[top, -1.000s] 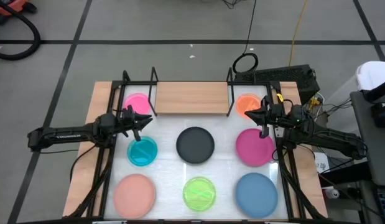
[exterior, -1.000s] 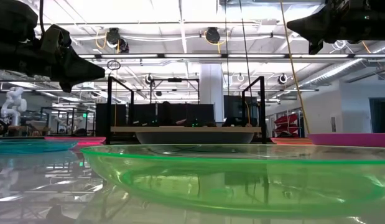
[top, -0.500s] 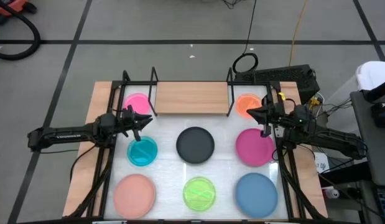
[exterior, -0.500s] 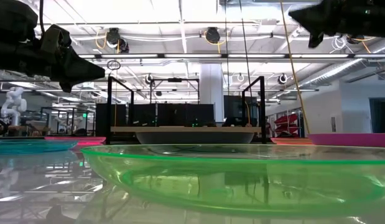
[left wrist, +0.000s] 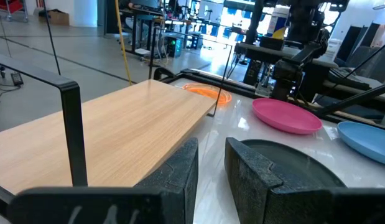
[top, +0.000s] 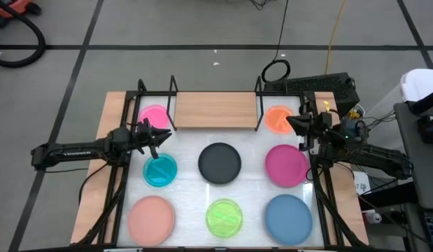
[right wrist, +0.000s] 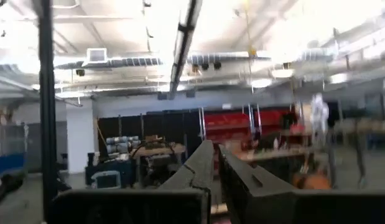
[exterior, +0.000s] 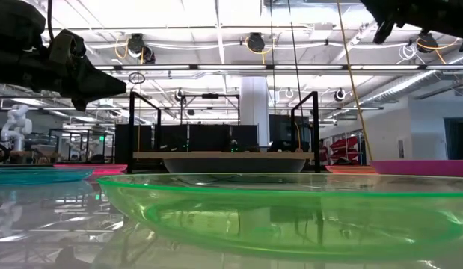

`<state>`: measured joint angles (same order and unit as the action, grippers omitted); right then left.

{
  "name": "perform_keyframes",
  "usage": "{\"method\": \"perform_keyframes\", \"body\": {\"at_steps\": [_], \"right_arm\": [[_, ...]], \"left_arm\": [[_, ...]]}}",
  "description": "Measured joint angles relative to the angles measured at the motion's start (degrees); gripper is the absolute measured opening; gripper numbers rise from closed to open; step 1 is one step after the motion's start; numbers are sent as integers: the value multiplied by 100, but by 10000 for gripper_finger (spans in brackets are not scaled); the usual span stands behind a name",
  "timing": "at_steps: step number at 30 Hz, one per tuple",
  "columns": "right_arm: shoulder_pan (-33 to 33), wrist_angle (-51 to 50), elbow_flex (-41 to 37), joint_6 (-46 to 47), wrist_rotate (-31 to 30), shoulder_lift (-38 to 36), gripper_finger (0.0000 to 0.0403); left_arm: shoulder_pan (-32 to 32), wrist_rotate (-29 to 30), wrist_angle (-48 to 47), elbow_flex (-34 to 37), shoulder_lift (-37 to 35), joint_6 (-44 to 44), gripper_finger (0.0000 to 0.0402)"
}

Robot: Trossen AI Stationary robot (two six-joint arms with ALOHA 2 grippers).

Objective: Place and stack plates onto a shelf
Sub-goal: Put the pink plate on the shelf

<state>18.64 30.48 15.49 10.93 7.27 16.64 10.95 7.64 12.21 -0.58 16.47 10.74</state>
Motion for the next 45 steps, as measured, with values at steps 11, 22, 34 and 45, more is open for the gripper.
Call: {"method": "perform_keyframes", "body": {"at_steps": [11, 22, 34, 45], "right_arm": [[0, -692, 574, -403, 495, 1173, 11], [-312, -4054, 3253, -683, 459, 2542, 11], [-1272, -8196, 5657, -394, -2072, 3358, 11], [-1248, -8087, 3554, 121, -1629, 3506, 16]], "left_arm": [[-1, 0, 0, -1, 1, -1, 84], [1, 0, -2, 0, 0, 0, 84], [-1, 0, -2, 0, 2, 0, 84], [1, 0, -4, -2, 2, 0, 84]]}}
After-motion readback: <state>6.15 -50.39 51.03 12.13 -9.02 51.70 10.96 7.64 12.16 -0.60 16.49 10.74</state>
